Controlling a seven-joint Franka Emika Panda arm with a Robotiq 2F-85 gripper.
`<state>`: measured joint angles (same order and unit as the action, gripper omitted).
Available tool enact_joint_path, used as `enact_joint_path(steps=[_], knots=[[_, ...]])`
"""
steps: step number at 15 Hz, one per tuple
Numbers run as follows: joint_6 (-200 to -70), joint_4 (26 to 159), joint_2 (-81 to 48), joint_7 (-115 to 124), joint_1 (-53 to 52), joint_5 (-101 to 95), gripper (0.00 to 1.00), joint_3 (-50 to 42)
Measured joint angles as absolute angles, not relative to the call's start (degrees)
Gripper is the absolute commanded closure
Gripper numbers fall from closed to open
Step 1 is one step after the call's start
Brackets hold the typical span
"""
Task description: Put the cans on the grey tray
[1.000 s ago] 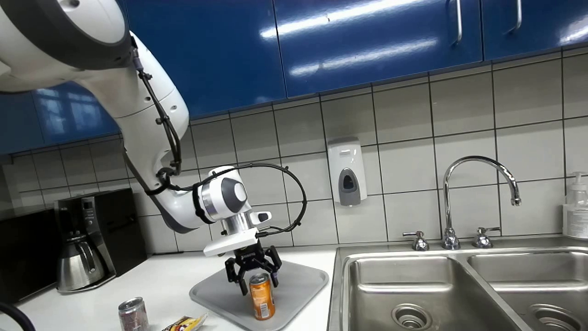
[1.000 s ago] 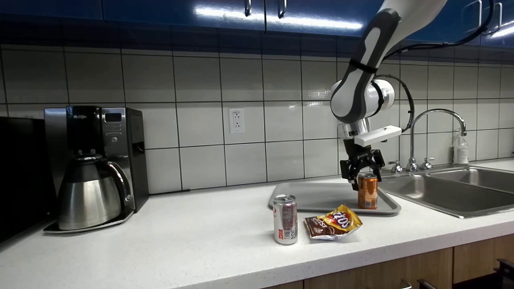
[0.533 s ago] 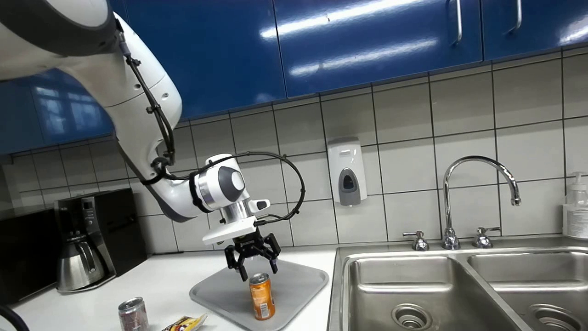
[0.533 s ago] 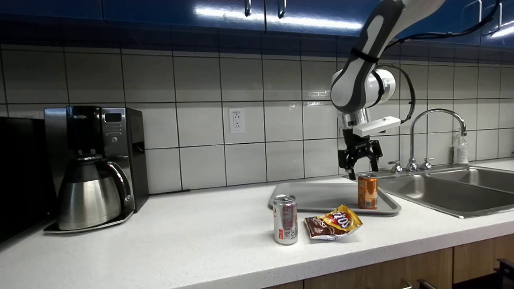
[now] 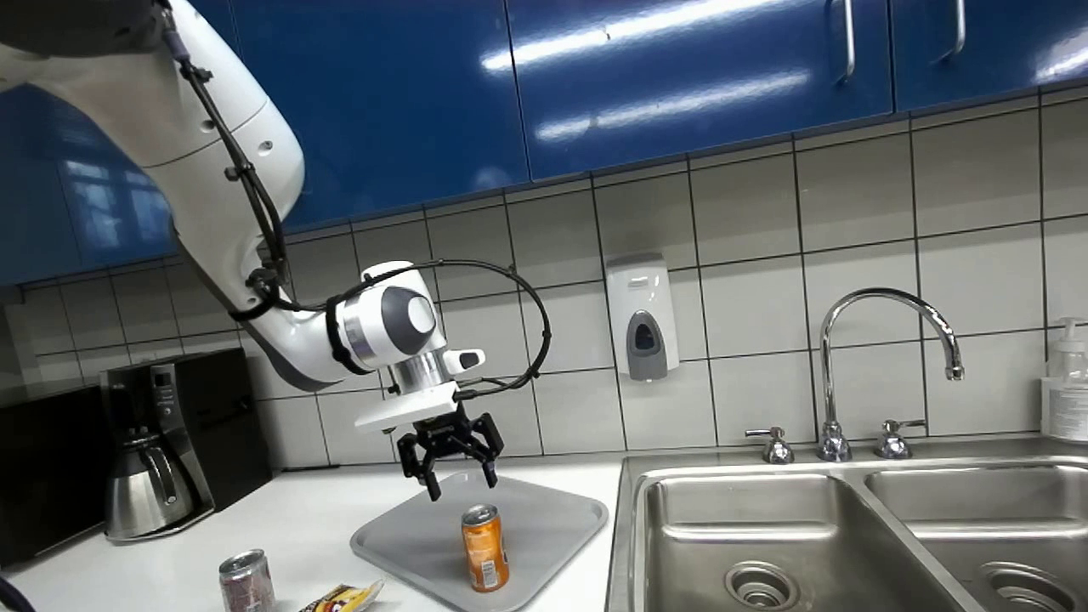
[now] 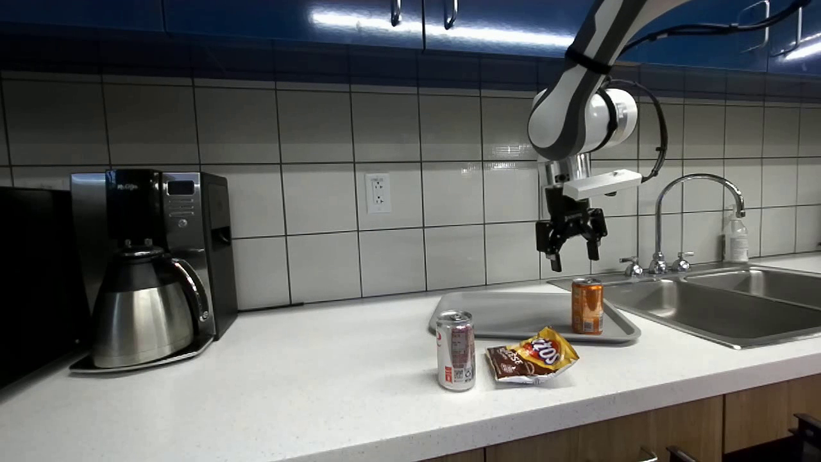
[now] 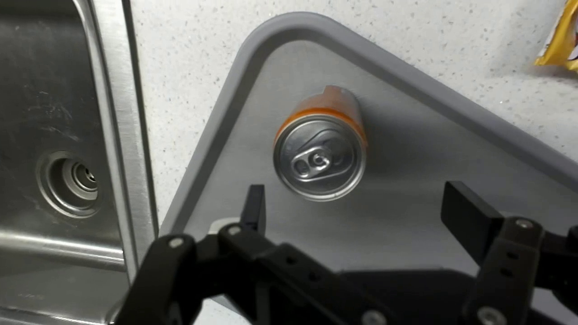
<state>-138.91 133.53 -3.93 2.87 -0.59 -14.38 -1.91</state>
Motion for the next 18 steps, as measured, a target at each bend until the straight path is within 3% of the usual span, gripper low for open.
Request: enact_joint_path(steps=[18], knots=[[-138.9,145.8,11.3,-3.7,-4.8,-9.4,0.00,2.0]])
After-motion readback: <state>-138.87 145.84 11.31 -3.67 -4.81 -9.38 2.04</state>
